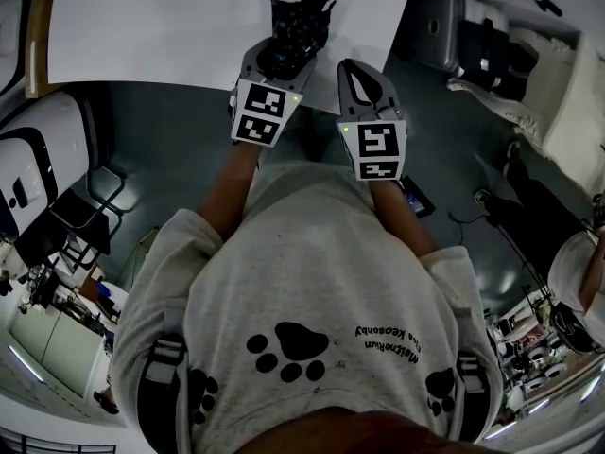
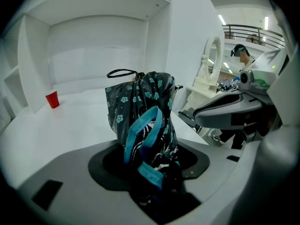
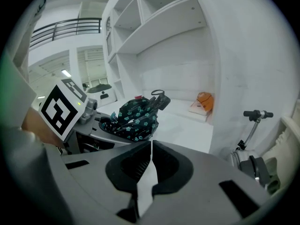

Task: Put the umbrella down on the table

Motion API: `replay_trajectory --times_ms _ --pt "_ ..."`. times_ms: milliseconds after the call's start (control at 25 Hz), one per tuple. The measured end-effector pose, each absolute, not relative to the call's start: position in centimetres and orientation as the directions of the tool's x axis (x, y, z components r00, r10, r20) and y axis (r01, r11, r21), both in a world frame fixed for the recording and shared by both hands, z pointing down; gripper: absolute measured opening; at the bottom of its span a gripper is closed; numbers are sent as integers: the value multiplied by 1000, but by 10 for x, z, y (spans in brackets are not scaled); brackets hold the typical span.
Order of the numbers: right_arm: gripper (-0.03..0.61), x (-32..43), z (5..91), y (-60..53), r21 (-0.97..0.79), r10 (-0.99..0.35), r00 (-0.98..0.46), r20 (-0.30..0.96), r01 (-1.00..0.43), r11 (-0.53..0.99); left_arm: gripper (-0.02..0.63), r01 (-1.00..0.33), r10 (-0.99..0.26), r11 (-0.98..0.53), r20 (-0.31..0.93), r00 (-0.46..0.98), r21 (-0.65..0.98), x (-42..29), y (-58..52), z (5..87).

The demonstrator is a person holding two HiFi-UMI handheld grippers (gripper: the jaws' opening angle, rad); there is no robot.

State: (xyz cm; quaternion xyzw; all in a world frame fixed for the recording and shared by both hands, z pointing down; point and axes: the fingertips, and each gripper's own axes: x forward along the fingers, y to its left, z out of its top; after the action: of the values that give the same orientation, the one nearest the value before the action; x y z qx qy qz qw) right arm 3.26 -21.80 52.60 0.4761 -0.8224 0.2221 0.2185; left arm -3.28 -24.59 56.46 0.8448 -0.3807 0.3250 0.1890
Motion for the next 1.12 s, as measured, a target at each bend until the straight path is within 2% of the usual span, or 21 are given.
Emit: replay_trajectory --times_ms 440,1120 --pt "35 36 527 -220 -161 -690 -440 574 -887 432 264 -766 -433 -635 776 459 99 -31 -250 583" --pt "36 31 541 -226 -168 -664 -437 607 -887 431 264 -757 -332 -637 836 437 142 -29 -250 601"
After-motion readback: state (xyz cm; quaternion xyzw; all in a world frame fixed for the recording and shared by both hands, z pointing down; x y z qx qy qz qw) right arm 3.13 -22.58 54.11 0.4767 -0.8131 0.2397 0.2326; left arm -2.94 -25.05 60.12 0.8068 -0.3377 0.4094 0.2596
